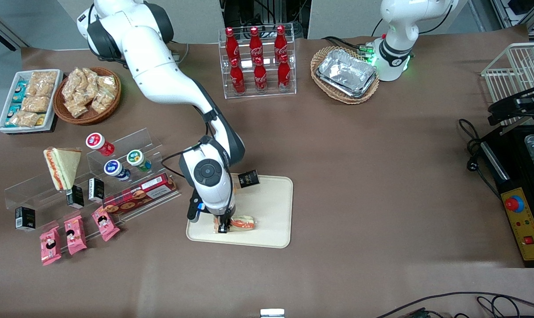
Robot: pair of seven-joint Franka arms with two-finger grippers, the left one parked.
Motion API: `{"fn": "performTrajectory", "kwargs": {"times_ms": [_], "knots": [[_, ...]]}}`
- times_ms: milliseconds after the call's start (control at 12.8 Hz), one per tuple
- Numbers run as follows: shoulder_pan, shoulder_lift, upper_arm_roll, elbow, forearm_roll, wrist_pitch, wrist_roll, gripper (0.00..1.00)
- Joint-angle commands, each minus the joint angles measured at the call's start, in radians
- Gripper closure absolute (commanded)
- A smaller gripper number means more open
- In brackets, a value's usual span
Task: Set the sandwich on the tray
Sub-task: 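Lower the sandwich onto the tray and open the right gripper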
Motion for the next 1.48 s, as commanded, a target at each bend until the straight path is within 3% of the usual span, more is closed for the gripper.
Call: {"fn": "performTrajectory", "kwargs": {"times_ms": [0, 78, 156, 234, 856, 1401], "knots": [[-0.015, 0.058, -0.002, 0.060, 0.034, 0.055, 0.051, 0.81], [-0.016, 0.063, -0.002, 0.060, 0.034, 0.070, 0.051, 0.66], [-0.016, 0.063, -0.004, 0.060, 0.034, 0.072, 0.051, 0.41], [-0.019, 0.063, -0.005, 0.060, 0.034, 0.072, 0.052, 0.00], [-0.031, 0.000, -0.005, 0.050, 0.036, 0.006, 0.038, 0.00], [-0.032, -0.169, -0.002, 0.043, 0.046, -0.314, -0.260, 0.00]]}}
